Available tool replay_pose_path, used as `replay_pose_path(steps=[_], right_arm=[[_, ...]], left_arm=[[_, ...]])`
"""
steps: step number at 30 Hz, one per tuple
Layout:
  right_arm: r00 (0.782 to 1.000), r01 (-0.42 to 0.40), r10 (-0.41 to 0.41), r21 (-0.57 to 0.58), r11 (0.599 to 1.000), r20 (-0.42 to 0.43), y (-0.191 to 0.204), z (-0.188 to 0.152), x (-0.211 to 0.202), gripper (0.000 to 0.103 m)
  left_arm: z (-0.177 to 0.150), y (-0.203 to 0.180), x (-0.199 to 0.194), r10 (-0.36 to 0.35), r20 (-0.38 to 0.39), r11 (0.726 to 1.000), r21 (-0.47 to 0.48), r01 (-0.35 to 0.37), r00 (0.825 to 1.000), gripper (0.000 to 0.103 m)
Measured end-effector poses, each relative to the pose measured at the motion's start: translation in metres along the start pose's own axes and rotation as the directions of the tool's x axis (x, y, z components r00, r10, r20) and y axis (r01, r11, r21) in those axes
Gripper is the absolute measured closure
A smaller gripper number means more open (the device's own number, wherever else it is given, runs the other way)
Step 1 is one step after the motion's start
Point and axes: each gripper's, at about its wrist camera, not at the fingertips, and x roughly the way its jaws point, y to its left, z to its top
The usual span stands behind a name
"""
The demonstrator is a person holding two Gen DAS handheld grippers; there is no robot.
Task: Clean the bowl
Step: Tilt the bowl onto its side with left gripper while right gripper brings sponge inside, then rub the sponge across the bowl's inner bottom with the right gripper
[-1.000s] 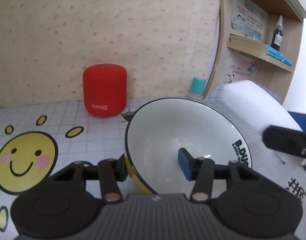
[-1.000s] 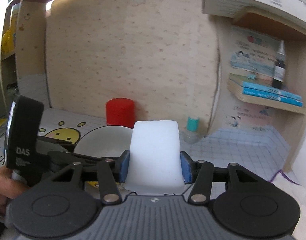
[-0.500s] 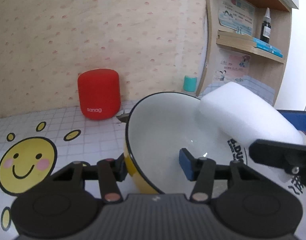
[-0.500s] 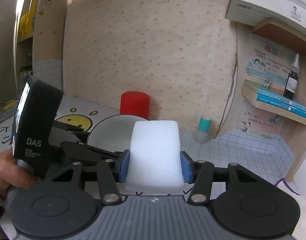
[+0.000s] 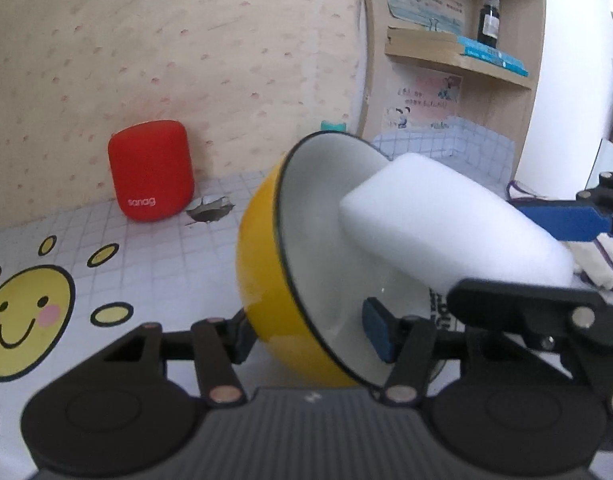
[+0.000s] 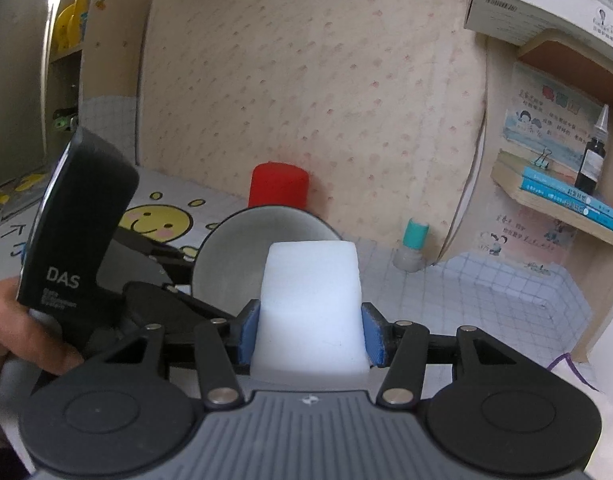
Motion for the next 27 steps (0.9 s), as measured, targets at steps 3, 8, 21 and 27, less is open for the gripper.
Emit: replay_pose_path(steps=[3, 8, 21, 27], right_arm=[[1.000, -0.014, 0.014, 0.010, 1.000, -0.003, -0.003, -0.003, -0.002, 0.052], [0.999, -0.047, 0.047, 0.030, 0.998, 0.001, -0.006, -0.005, -0.003, 0.052], [0.991, -0.133, 0.135, 0.097, 0.986, -0.013, -0.015, -0.002, 0.013, 0.052], [0.989, -0.145, 0.148, 0.134, 0.980, -0.013, -0.015, -0.007, 0.014, 0.051]], left_arm=[[-0.001, -0.001, -0.001, 0.007, -0.002, 1.000, 0.002, -0.007, 1.000, 0.050], [-0.002, -0.002, -0.004, 0.017, -0.004, 1.000, -0.006, -0.017, 1.000, 0.050], [-0.009, -0.001, -0.015, 0.067, -0.004, 0.997, -0.028, -0.067, 0.998, 0.049], [-0.011, -0.001, -0.019, 0.077, -0.001, 0.996, -0.034, -0.077, 0.997, 0.049]])
